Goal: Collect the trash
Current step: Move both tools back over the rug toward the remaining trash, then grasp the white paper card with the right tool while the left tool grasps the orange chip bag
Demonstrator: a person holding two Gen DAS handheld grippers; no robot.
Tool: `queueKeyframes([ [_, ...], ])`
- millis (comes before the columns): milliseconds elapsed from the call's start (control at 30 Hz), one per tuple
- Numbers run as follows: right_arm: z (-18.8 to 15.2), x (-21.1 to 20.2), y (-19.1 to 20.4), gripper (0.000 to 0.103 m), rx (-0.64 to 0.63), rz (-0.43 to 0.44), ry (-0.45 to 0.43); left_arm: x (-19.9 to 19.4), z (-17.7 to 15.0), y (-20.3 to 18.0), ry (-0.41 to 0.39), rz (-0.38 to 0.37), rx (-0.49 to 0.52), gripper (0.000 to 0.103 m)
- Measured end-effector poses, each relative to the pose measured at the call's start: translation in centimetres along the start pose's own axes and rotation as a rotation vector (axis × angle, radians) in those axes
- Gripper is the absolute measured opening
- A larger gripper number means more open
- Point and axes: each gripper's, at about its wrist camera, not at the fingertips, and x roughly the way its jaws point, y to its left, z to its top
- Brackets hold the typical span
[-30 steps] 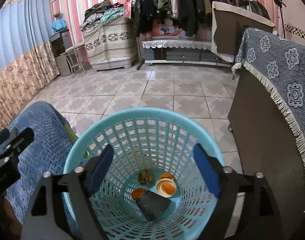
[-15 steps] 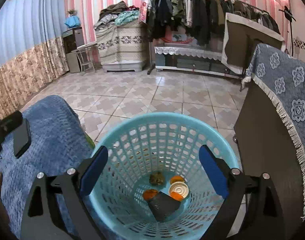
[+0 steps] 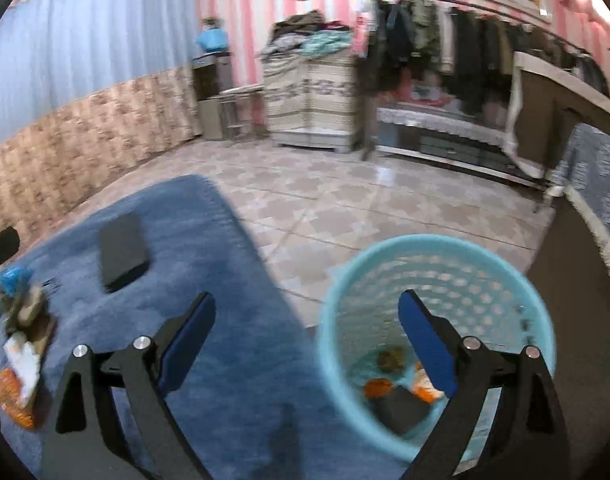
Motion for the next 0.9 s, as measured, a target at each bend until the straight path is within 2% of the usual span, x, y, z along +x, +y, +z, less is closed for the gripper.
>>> queueKeyframes([
  [233, -1.8, 0.0, 5.6, 0.091, -0.119, 0.14, 0.03, -2.8, -2.1, 7.7, 0.005, 0.119, -0.064, 0.097],
  [433, -3.8, -0.2, 9.5, 0.091, -0.218, 0.214, 0.061, -4.0, -5.5, 13.2, 0.043, 0.215, -0.095, 0.097],
  [600, -5.0, -0.6, 12.8, 0.091, -0.315, 0.281, 0.077, -3.8, -8.5, 16.0, 0.093, 0.266, -0.1, 0.097],
  [700, -5.9, -1.1, 15.2, 0.091, -0.373, 0.313, 0.075, -3.7, -9.6, 16.8, 0.109, 0.271, -0.113, 0.097],
  [800, -6.4, -1.6, 16.6, 0.091, -0.402, 0.342, 0.081, -3.6, -10.9, 17.9, 0.131, 0.294, -0.106, 0.097],
  [900, -6.8, -2.3, 17.7, 0.091, -0.408, 0.396, 0.083, -3.6, -11.5, 17.8, 0.146, 0.284, -0.121, 0.097],
])
